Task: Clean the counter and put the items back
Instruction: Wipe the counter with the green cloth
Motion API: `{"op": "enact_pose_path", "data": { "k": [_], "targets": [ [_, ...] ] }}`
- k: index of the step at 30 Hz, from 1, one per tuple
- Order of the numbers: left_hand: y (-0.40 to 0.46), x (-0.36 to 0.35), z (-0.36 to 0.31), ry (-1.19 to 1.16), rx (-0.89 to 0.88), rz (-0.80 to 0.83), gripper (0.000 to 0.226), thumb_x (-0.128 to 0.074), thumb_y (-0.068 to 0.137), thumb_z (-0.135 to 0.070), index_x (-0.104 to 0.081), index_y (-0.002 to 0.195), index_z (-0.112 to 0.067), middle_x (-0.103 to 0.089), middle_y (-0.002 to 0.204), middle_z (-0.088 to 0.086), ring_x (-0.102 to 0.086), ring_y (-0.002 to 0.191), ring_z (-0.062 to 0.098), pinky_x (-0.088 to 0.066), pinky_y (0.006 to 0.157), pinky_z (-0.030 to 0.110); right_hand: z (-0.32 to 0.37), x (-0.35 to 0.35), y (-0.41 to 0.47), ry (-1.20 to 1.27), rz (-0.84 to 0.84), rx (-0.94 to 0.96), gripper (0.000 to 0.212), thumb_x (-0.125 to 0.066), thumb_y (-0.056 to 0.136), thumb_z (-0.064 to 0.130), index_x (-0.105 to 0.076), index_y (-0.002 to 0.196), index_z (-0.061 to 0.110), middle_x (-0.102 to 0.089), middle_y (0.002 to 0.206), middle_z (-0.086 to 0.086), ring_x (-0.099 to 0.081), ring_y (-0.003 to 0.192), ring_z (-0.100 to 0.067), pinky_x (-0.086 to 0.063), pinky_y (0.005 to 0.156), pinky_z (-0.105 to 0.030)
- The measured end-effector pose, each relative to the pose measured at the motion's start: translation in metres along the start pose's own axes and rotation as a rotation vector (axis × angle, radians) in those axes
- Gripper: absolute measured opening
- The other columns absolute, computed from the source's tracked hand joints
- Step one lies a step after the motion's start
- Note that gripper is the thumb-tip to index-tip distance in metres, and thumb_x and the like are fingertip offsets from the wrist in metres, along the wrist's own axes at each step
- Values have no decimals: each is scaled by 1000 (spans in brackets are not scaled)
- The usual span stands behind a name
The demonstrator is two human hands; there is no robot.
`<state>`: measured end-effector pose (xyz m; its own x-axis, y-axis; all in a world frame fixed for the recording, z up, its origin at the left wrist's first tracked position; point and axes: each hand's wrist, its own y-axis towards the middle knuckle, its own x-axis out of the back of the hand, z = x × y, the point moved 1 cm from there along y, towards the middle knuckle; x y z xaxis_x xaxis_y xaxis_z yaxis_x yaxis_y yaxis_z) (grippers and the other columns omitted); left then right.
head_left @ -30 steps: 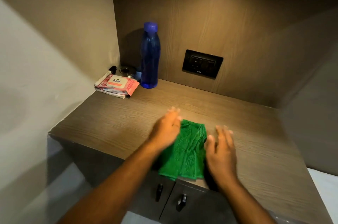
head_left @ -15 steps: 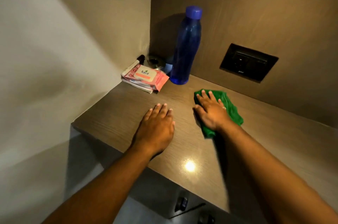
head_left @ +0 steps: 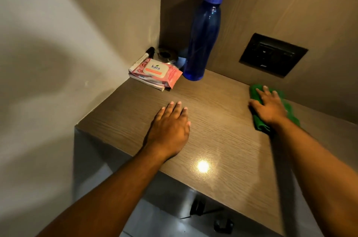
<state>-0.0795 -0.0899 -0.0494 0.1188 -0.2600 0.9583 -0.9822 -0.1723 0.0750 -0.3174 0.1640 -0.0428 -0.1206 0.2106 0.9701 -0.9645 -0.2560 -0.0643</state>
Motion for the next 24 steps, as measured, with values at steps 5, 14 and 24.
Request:
{"op": "enact_pose_path", "data": {
  "k": [5,14,24],
  "targets": [
    [-2,2,-2,-9,-14,-17,55,-17,100,-40,-25,149,-17,-17,160,5,-8,148,21,-8,120,39,-125,25,-107,-21,-78,-446,66,-38,98,50,-23,154,19,-7,165,-7,-8,149,-38,-7,120,-44],
    [-5,13,-13,88,30,50,54,-19,99,-40,-29,147,-19,-16,160,7,-10,147,28,-11,118,44,-15,-7,-243,56,-46,-306,66,-29,99,54,-13,155,23,1,164,3,5,151,-27,1,119,-47],
    [-37,-5,-216,-332,77,263,36,-56,84,-49,-67,88,-15,-69,92,7,-63,84,31,-48,65,30,-76,37,-292,315,-270,-745,52,-63,85,49,-62,115,7,-60,123,-20,-56,112,-40,-45,92,-40]
  ]
}}
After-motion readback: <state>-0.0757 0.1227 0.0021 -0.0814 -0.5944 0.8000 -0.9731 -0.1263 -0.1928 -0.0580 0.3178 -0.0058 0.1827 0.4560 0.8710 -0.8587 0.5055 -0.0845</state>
